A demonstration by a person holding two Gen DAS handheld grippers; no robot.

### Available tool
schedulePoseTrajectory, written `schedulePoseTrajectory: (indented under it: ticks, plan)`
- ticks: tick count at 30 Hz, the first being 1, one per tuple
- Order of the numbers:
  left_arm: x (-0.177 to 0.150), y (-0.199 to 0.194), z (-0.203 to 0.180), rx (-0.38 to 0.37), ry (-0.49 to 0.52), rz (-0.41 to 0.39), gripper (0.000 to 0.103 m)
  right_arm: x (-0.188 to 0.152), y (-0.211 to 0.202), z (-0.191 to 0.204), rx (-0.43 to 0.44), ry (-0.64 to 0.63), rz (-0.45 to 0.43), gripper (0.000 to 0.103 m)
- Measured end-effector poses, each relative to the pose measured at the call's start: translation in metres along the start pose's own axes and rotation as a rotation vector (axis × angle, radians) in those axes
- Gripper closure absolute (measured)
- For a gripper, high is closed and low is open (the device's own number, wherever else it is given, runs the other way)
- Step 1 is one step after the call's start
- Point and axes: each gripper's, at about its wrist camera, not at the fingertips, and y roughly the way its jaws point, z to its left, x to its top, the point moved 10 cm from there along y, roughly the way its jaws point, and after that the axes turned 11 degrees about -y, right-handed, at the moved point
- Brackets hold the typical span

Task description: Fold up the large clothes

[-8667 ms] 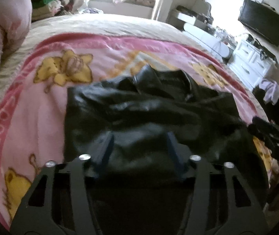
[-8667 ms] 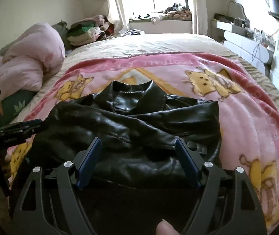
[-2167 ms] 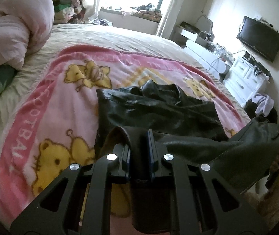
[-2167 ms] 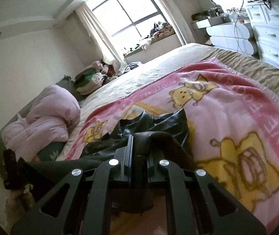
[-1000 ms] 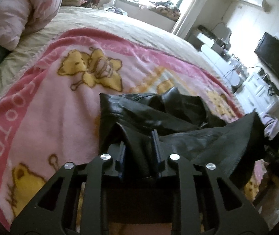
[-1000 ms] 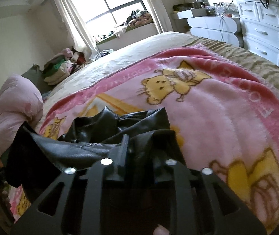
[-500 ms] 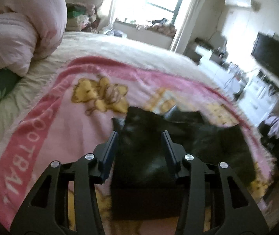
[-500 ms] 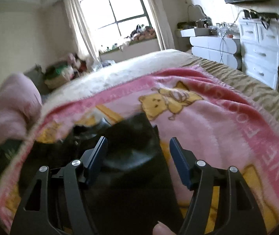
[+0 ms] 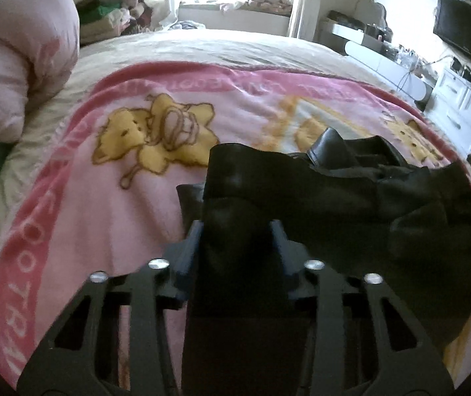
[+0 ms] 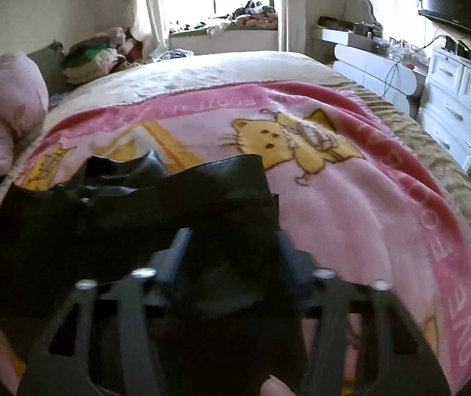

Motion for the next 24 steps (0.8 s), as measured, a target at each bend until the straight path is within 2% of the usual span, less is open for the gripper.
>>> schedulePoseTrajectory:
  ticks: [1,3,7,9,12,16,19,22,24]
  plan:
    - [0.001,0.0,0.001,-0.003,-0.005,-0.005,0.091,0.001,0.002,-0.003,-0.006,0.006,-0.011,0.092]
    - [0.006,-0.008,0.0,-0.025,-0.02,-0.032,0.096,0.003,-0.002,-0.009,-0.001,0.045,-0.038,0.097]
    - [0.032,-0.047,-0.007,-0.107,-0.059,-0.14,0.098,0.025,-0.033,-0.016,0.029,0.096,-0.147,0.1]
    - [0.043,-0.061,-0.01,-0.11,-0.063,-0.191,0.099,0.041,-0.051,-0.022,0.044,0.134,-0.217,0.1]
    - [0.053,-0.06,-0.013,-0.087,-0.052,-0.225,0.1,0.055,-0.054,-0.03,0.032,0.169,-0.255,0.1]
    - [0.056,-0.035,-0.009,-0.057,-0.056,-0.193,0.1,0.052,-0.03,-0.036,0.008,0.184,-0.229,0.103]
    - [0.05,-0.016,-0.001,-0.005,-0.049,-0.163,0.1,0.047,-0.017,-0.045,-0.05,0.178,-0.213,0.103]
    - [0.038,0.002,0.006,0.009,-0.062,-0.11,0.1,0.032,0.001,-0.048,-0.057,0.177,-0.135,0.103]
    - [0.032,0.009,0.008,0.024,-0.049,-0.095,0.099,0.025,0.009,-0.044,-0.011,0.184,-0.084,0.103]
